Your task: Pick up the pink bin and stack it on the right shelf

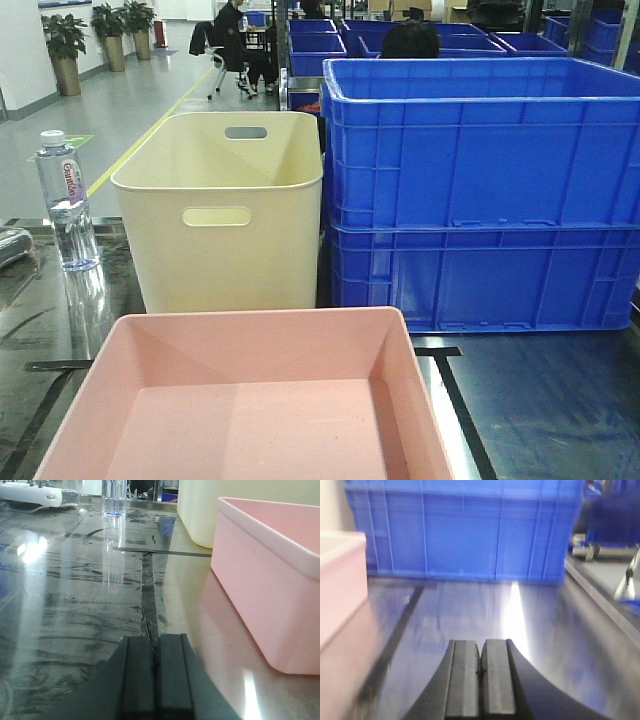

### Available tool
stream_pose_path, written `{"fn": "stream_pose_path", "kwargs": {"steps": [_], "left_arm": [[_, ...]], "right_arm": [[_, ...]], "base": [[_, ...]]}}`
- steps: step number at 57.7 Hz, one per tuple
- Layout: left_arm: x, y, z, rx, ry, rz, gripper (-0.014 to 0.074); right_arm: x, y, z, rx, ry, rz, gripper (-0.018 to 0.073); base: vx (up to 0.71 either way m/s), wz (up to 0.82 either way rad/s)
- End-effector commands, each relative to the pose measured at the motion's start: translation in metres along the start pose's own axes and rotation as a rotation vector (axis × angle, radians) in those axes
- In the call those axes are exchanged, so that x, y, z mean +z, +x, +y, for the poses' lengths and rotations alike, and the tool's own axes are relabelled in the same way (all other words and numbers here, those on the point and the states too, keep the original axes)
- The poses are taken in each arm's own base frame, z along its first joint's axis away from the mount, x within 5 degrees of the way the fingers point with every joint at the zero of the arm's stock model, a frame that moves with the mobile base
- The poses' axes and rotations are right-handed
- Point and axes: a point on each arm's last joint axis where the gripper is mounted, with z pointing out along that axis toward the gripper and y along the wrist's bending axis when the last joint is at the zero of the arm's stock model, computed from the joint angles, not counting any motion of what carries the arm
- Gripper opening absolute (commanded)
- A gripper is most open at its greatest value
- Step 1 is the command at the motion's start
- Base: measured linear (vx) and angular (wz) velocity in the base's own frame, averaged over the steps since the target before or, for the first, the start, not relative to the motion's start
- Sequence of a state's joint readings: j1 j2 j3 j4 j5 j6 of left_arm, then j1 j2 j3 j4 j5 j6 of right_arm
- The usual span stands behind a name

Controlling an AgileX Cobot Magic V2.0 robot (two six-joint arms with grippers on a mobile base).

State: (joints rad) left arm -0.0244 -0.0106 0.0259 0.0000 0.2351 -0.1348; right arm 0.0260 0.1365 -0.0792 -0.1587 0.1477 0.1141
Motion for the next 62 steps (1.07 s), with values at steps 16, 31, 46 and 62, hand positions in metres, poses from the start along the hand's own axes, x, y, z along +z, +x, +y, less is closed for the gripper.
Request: {"fn": "stream_pose_path", "kwargs": {"steps": [16, 31, 46, 62], "left_arm": [[0.0, -0.003, 0.0, -0.012, 0.009, -0.071, -0.0008], [0.001, -0.003, 0.0, -0.012, 0.009, -0.07, -0.0008], [0.001, -0.003, 0.0, -0.012, 0.009, -0.07, -0.0008], [0.001, -0.003, 0.0, -0.012, 0.009, -0.07, -0.0008]], "right_arm": [[-0.007, 0.026, 0.001, 0.01, 0.007, -0.084, -0.0012], [-0.007, 0.026, 0.001, 0.01, 0.006, -0.085, -0.0012], [-0.007, 0.026, 0.001, 0.01, 0.006, -0.085, -0.0012], [-0.007, 0.026, 0.001, 0.01, 0.006, -0.085, -0.0012]], "base": [[0.0, 0.0], [0.0, 0.0], [0.0, 0.0], [0.0, 0.0]]}}
